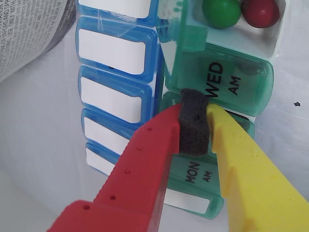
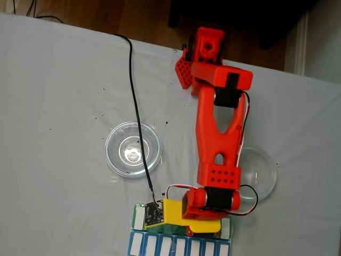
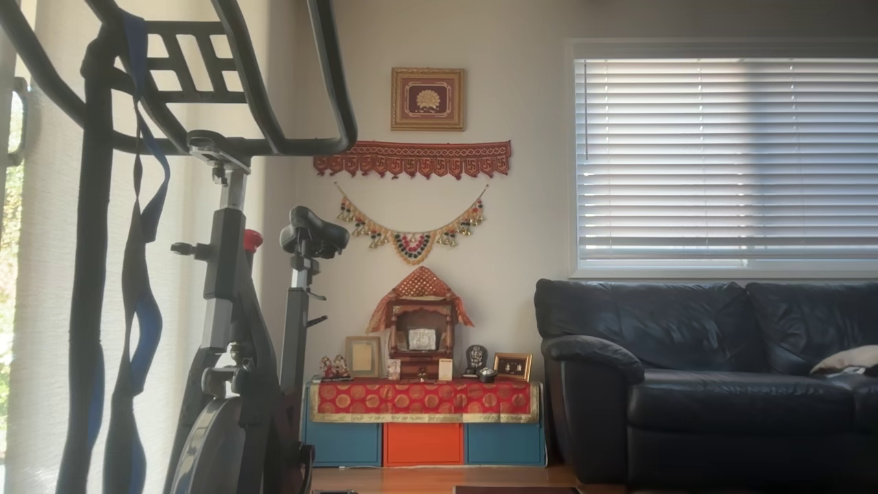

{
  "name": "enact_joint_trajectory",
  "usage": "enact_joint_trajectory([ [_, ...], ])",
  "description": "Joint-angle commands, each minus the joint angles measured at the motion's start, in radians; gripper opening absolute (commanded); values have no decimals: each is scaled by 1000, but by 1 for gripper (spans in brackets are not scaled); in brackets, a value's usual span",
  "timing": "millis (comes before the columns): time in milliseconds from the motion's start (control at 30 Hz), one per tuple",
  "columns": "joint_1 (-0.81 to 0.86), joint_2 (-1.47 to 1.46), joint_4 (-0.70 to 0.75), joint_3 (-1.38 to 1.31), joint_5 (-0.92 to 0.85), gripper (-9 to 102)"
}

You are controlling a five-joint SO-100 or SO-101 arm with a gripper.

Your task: Sort medicines into box.

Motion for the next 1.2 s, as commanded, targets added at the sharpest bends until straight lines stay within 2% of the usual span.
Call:
enact_joint_trajectory([
  [0,17,98,-15,-3,-29,1],
  [433,106,276,-104,44,-81,1],
  [767,60,252,-103,84,-115,1],
  [1167,26,138,-21,35,-149,1],
])
